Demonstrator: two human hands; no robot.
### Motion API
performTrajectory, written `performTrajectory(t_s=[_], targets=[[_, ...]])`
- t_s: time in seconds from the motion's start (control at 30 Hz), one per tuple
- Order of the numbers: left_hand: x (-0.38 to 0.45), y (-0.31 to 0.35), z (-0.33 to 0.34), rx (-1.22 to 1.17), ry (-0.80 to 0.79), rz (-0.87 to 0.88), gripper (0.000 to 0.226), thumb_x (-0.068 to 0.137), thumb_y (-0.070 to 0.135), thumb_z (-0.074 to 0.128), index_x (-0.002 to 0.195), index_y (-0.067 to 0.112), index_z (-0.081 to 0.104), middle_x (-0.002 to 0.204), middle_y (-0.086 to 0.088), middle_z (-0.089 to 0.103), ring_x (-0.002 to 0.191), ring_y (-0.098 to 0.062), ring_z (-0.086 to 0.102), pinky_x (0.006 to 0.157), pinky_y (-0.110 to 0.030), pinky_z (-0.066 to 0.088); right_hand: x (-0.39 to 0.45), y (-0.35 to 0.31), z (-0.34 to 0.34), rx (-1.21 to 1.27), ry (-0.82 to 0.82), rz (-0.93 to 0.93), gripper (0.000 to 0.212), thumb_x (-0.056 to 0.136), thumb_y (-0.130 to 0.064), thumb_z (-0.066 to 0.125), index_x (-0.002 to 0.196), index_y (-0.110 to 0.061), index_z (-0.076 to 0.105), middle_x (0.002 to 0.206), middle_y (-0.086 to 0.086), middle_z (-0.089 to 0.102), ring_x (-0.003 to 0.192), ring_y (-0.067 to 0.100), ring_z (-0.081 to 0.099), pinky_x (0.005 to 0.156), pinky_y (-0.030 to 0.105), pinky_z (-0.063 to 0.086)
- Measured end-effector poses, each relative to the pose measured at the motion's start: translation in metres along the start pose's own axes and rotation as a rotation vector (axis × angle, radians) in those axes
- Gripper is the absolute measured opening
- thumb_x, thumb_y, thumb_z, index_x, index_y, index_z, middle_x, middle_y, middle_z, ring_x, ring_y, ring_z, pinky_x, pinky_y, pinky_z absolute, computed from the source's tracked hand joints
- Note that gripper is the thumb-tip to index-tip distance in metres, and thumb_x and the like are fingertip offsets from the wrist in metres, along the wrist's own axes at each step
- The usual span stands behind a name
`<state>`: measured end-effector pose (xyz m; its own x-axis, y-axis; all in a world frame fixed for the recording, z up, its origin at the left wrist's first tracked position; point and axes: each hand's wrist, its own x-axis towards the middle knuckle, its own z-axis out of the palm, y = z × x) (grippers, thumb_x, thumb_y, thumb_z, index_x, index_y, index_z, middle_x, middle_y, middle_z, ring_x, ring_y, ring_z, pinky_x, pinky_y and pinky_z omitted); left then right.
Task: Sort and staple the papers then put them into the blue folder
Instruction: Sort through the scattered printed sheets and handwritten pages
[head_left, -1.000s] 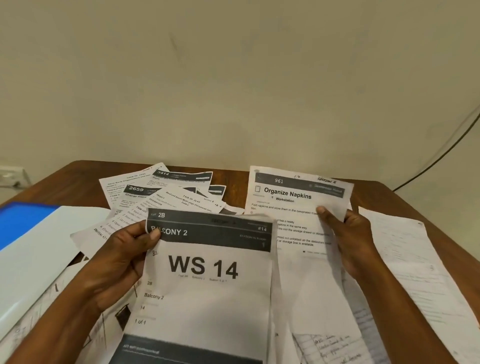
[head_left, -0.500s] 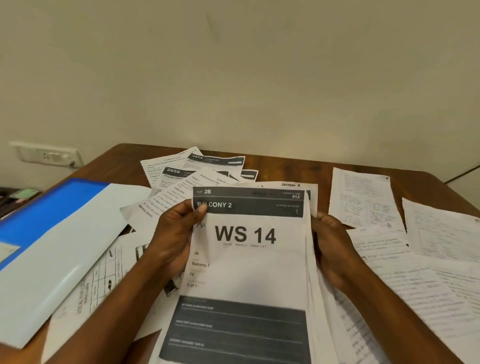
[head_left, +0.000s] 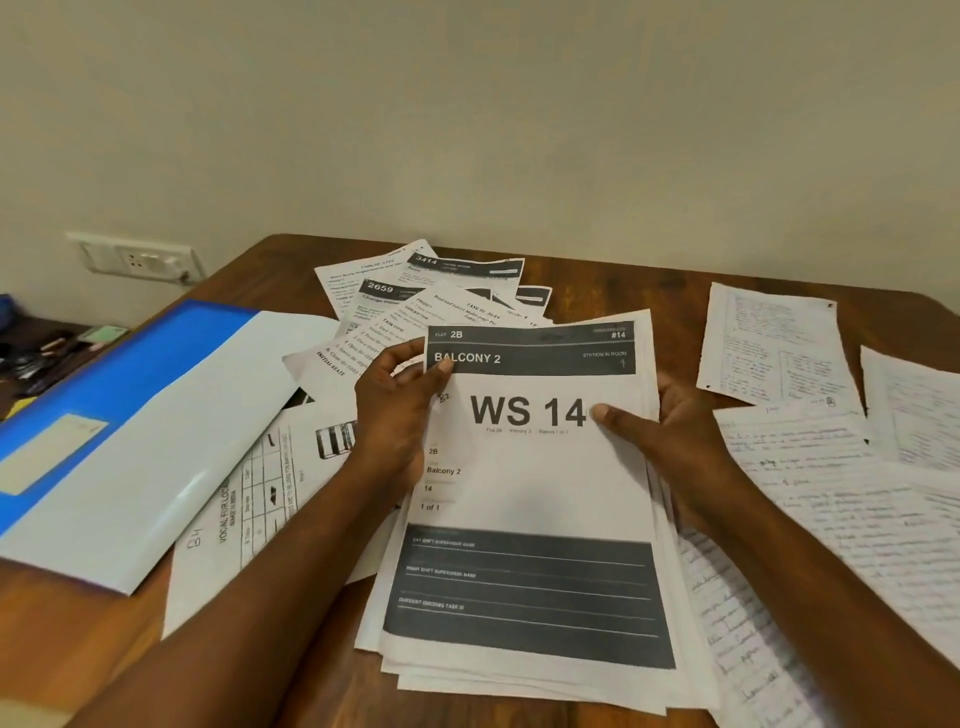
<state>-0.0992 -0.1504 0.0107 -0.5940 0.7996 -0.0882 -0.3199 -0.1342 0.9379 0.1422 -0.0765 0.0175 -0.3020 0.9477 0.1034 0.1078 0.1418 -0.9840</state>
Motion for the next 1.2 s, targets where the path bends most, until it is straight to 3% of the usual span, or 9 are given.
performTrajectory(t_s=[0.13,0.27,0.43,0.5,0.6,0.77,0.87,1.0,1.2], targets=[[0.002,-0.002,0.004,-0.005,-0.035,-0.073,0.040,0.094,0.012,0.075,0.132,0.015,0.062,0.113,-0.006,0.080,0.101,-0.029,0.078,0.095,-0.055,0.061,0.001,-0.001,-0.004,0.051,0.013,0.058,0.025,0.092,-0.017,0.073,0.115,-0.025,0.064,0.115,-0.010,0.073,0.104,0.017,0.073,0.077,0.022,0.059],[-0.003,0.002,0.006,0.022,-0.144,-0.165,0.020,0.102,0.015,0.066,0.121,0.012,0.071,0.110,-0.010,0.080,0.104,-0.032,0.077,0.094,-0.052,0.061,0.002,-0.009,-0.004,0.153,-0.014,0.091,0.016,0.098,-0.006,0.065,0.109,-0.018,0.064,0.102,-0.011,0.073,0.078,-0.001,0.075,0.059,0.011,0.055],[-0.007,0.009,0.002,0.069,-0.304,-0.160,0.012,0.103,0.018,0.063,0.109,0.023,0.072,0.111,-0.005,0.080,0.099,-0.027,0.078,0.087,-0.047,0.064,0.002,-0.012,-0.003,0.187,-0.029,0.112,0.016,0.101,-0.008,0.060,0.117,-0.012,0.062,0.102,-0.006,0.073,0.072,-0.001,0.075,0.056,0.011,0.054],[-0.008,0.010,0.002,0.077,-0.300,-0.150,0.011,0.102,0.017,0.064,0.107,0.023,0.071,0.109,-0.006,0.081,0.096,-0.026,0.079,0.083,-0.046,0.065,0.003,-0.010,-0.002,0.136,-0.054,0.113,0.015,0.102,-0.012,0.061,0.116,-0.013,0.063,0.104,-0.006,0.074,0.074,-0.001,0.075,0.058,0.010,0.054],[-0.005,0.009,0.001,0.049,-0.255,-0.158,0.013,0.100,0.015,0.067,0.112,0.017,0.072,0.111,-0.012,0.080,0.096,-0.031,0.079,0.077,-0.045,0.067,0.005,-0.007,-0.002,0.049,-0.085,0.109,0.015,0.097,-0.021,0.069,0.111,-0.020,0.068,0.110,-0.011,0.076,0.092,0.010,0.076,0.076,0.019,0.059],[0.004,0.006,-0.006,-0.025,-0.097,-0.152,0.025,0.098,0.021,0.072,0.123,0.022,0.068,0.115,-0.009,0.079,0.106,-0.037,0.076,0.097,-0.062,0.057,0.005,-0.006,-0.002,-0.026,-0.124,0.103,0.023,0.089,-0.022,0.078,0.110,-0.025,0.069,0.106,-0.019,0.075,0.094,0.004,0.075,0.071,0.015,0.058],[0.008,0.005,-0.007,0.002,-0.049,-0.130,0.024,0.101,0.024,0.069,0.125,0.024,0.068,0.114,-0.004,0.080,0.108,-0.035,0.075,0.102,-0.064,0.054,0.004,-0.002,0.002,-0.051,-0.135,0.110,0.027,0.094,-0.019,0.074,0.120,-0.022,0.068,0.116,-0.013,0.075,0.105,0.007,0.073,0.085,0.022,0.057],[0.010,0.005,-0.007,0.062,-0.066,-0.116,0.021,0.106,0.023,0.061,0.125,0.024,0.068,0.116,-0.003,0.079,0.114,-0.034,0.073,0.106,-0.063,0.051,0.002,0.000,0.005,-0.090,-0.148,0.118,0.021,0.099,-0.019,0.068,0.118,-0.026,0.063,0.116,-0.014,0.069,0.106,0.003,0.065,0.082,0.020,0.050],[0.004,0.011,-0.006,0.141,-0.124,-0.073,0.027,0.110,0.019,0.052,0.135,0.024,0.062,0.117,-0.002,0.079,0.103,-0.028,0.078,0.089,-0.052,0.062,0.004,0.004,0.001,-0.132,-0.184,0.214,0.020,0.099,-0.019,0.068,0.116,-0.022,0.057,0.110,-0.009,0.065,0.098,0.013,0.060,0.090,0.035,0.048]])
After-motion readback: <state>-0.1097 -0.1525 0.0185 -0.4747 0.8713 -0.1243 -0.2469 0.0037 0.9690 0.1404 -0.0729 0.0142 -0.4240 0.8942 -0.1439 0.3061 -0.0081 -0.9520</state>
